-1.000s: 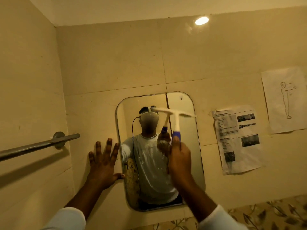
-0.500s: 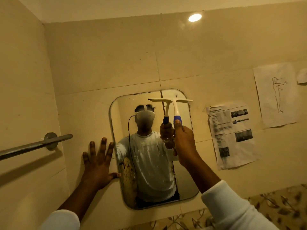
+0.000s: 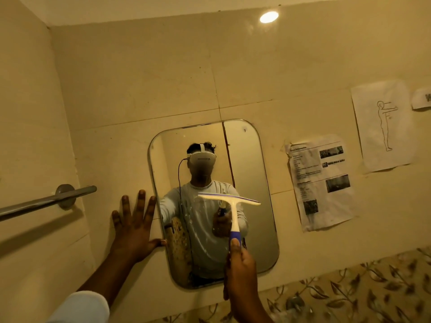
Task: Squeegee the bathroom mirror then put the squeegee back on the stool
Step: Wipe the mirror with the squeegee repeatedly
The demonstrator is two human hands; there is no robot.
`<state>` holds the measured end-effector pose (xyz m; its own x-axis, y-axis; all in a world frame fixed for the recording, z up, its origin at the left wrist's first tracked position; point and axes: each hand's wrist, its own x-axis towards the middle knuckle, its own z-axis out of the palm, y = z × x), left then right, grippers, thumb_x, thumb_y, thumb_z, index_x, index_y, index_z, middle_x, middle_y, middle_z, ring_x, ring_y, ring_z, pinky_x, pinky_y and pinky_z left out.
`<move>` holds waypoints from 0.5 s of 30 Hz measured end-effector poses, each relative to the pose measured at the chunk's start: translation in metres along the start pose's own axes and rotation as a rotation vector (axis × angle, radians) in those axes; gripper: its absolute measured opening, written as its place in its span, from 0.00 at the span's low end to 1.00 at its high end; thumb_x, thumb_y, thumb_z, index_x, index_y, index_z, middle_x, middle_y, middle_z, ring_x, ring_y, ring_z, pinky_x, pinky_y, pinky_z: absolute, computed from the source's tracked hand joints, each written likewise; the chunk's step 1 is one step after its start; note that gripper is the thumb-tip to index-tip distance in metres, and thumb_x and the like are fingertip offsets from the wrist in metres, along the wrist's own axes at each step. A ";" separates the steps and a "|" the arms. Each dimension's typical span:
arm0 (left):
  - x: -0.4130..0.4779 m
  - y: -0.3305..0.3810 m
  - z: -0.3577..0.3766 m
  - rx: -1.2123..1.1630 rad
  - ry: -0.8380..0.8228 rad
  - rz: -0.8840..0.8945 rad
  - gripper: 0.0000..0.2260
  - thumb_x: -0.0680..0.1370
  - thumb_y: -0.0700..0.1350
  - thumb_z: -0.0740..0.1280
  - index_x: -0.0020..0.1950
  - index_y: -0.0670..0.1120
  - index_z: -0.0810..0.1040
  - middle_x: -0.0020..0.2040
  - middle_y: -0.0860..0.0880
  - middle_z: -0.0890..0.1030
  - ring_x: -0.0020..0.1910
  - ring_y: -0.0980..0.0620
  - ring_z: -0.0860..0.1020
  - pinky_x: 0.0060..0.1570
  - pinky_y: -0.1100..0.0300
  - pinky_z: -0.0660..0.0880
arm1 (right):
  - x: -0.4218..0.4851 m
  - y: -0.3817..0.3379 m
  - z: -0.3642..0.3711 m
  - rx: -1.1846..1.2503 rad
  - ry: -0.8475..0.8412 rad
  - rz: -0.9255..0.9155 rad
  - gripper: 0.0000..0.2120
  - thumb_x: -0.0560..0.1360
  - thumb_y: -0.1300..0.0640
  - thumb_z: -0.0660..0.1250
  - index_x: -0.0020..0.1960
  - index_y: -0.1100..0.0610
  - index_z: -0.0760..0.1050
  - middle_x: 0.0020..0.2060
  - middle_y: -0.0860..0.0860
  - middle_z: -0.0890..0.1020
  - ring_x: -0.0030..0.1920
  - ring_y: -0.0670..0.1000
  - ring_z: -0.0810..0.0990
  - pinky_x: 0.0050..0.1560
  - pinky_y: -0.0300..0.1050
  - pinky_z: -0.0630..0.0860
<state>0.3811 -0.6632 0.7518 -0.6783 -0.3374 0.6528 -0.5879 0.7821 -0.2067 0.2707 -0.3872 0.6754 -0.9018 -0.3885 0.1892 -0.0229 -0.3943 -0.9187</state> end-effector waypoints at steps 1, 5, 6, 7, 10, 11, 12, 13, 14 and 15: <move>0.000 0.000 0.000 0.001 -0.002 -0.001 0.68 0.61 0.77 0.75 0.87 0.51 0.42 0.87 0.42 0.40 0.83 0.28 0.36 0.72 0.20 0.51 | -0.001 -0.008 -0.001 0.044 -0.002 -0.020 0.23 0.80 0.38 0.56 0.51 0.57 0.76 0.35 0.56 0.74 0.33 0.53 0.73 0.33 0.47 0.71; 0.000 0.000 -0.001 -0.015 -0.001 -0.006 0.67 0.62 0.76 0.76 0.87 0.52 0.40 0.87 0.43 0.38 0.82 0.29 0.34 0.73 0.20 0.50 | 0.015 -0.054 -0.006 0.193 0.039 -0.148 0.21 0.82 0.40 0.57 0.49 0.58 0.75 0.30 0.51 0.75 0.28 0.49 0.73 0.28 0.44 0.72; 0.000 0.000 -0.001 -0.016 -0.003 -0.008 0.67 0.62 0.76 0.76 0.87 0.52 0.40 0.87 0.43 0.38 0.82 0.29 0.34 0.73 0.19 0.50 | 0.021 -0.064 -0.007 0.196 0.047 -0.157 0.21 0.82 0.40 0.57 0.49 0.58 0.75 0.29 0.50 0.74 0.26 0.49 0.72 0.26 0.43 0.71; 0.000 0.000 -0.001 -0.013 -0.006 -0.012 0.67 0.62 0.76 0.75 0.87 0.52 0.40 0.87 0.43 0.38 0.82 0.29 0.34 0.73 0.19 0.50 | 0.026 -0.071 -0.006 0.202 0.049 -0.157 0.21 0.82 0.40 0.57 0.48 0.58 0.74 0.28 0.50 0.73 0.25 0.49 0.71 0.24 0.43 0.71; 0.000 0.000 -0.001 -0.001 -0.019 -0.016 0.67 0.62 0.77 0.74 0.87 0.52 0.40 0.87 0.43 0.38 0.82 0.29 0.34 0.73 0.20 0.50 | 0.035 -0.071 -0.006 0.242 0.047 -0.108 0.21 0.82 0.40 0.57 0.46 0.58 0.74 0.27 0.50 0.72 0.24 0.49 0.69 0.24 0.42 0.70; 0.000 0.000 -0.001 0.000 -0.021 -0.015 0.66 0.63 0.77 0.74 0.87 0.52 0.40 0.87 0.43 0.38 0.82 0.29 0.34 0.73 0.20 0.50 | 0.035 -0.066 -0.006 0.240 0.050 -0.093 0.22 0.82 0.40 0.57 0.46 0.58 0.74 0.28 0.50 0.72 0.24 0.49 0.69 0.24 0.42 0.70; 0.000 0.000 -0.001 0.002 -0.021 -0.016 0.66 0.63 0.77 0.74 0.87 0.52 0.40 0.87 0.43 0.37 0.82 0.29 0.34 0.73 0.20 0.49 | 0.033 -0.058 -0.006 0.235 0.054 -0.079 0.23 0.81 0.39 0.57 0.47 0.58 0.74 0.28 0.51 0.72 0.24 0.49 0.69 0.24 0.42 0.70; 0.000 0.000 -0.001 0.004 -0.021 -0.018 0.66 0.63 0.77 0.74 0.87 0.52 0.39 0.87 0.43 0.37 0.82 0.29 0.33 0.73 0.20 0.49 | 0.030 -0.048 -0.006 0.229 0.059 -0.060 0.24 0.81 0.38 0.57 0.47 0.59 0.74 0.28 0.51 0.72 0.24 0.49 0.69 0.24 0.42 0.70; 0.000 0.000 -0.001 0.007 -0.024 -0.022 0.66 0.63 0.77 0.74 0.87 0.52 0.39 0.86 0.42 0.36 0.82 0.29 0.33 0.74 0.20 0.48 | 0.026 -0.037 -0.006 0.220 0.064 -0.030 0.24 0.81 0.38 0.57 0.47 0.59 0.75 0.29 0.52 0.72 0.25 0.50 0.70 0.23 0.42 0.69; 0.000 0.000 -0.002 0.011 -0.025 -0.026 0.67 0.63 0.77 0.74 0.87 0.52 0.39 0.86 0.42 0.36 0.82 0.29 0.33 0.74 0.21 0.48 | 0.021 -0.025 -0.006 0.213 0.066 0.009 0.25 0.81 0.37 0.57 0.47 0.59 0.75 0.30 0.52 0.73 0.26 0.50 0.70 0.24 0.42 0.69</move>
<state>0.3821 -0.6619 0.7527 -0.6734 -0.3709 0.6395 -0.6102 0.7672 -0.1975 0.2500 -0.3800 0.7001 -0.9281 -0.3402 0.1513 0.0712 -0.5610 -0.8248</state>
